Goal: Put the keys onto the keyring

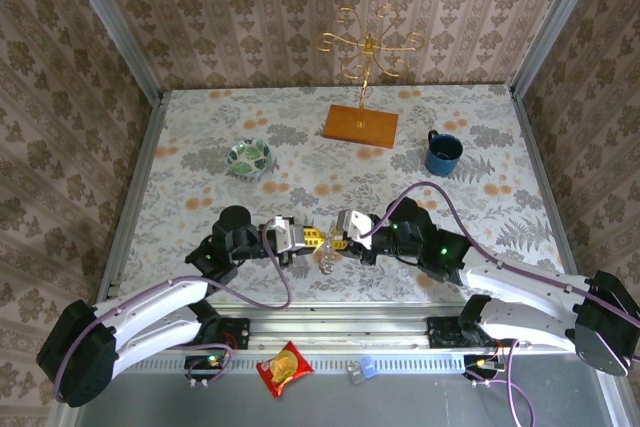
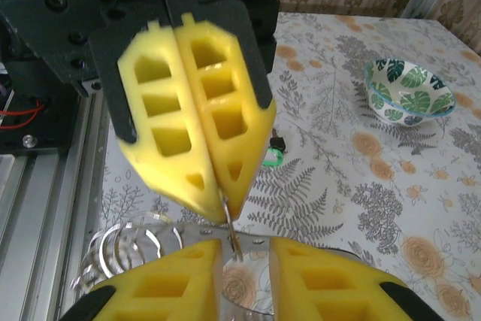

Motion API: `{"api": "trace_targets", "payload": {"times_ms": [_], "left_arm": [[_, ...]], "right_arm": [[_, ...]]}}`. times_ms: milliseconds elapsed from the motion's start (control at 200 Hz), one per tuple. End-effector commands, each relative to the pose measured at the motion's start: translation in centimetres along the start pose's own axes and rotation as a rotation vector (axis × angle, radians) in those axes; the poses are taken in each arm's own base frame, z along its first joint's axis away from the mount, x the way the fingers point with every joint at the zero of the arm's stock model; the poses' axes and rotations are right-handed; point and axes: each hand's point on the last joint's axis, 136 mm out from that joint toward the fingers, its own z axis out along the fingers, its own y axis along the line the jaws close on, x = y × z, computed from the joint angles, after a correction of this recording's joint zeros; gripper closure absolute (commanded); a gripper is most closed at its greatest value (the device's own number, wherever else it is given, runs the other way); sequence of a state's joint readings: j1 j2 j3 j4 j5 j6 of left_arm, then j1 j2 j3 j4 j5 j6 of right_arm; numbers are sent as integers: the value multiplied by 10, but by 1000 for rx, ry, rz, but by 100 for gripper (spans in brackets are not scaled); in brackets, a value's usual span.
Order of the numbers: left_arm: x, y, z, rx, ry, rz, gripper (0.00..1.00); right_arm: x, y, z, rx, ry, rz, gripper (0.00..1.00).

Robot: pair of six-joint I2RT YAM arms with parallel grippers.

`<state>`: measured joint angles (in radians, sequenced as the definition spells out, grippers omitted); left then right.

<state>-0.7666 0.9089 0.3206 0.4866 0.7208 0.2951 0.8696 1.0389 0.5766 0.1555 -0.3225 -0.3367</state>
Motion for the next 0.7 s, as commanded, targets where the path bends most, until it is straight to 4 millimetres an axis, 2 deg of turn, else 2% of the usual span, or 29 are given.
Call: {"api": "trace_targets", "payload": {"times_ms": [0,100,230,350,405,450,605,695], "left_arm": [[-10,0,1,1,-38,14,100],[-11,0,1,2,-40,17,100],[-11,0,1,0,-39,17,100],[-8,2,1,-7,-23,16,100],[-6,4,2,-15,-5,8,87],[-4,5,2,-20,7,9,84],[-4,4,3,1,35,19,84],[-7,4,4,7,40,39,88]], "right_arm": [[-23,-5,-1,10,-55,-29,79],[-22,-5,0,10,-51,-29,85],[-21,-2,2,-6,-41,-29,100],[-23,-1,2,-19,-38,-32,100],[-23,1,2,-28,-30,-36,100],[-23,3,3,-38,-21,-42,100],[-21,7,5,-59,19,-66,100],[-21,9,5,-72,42,-83,100]]}}
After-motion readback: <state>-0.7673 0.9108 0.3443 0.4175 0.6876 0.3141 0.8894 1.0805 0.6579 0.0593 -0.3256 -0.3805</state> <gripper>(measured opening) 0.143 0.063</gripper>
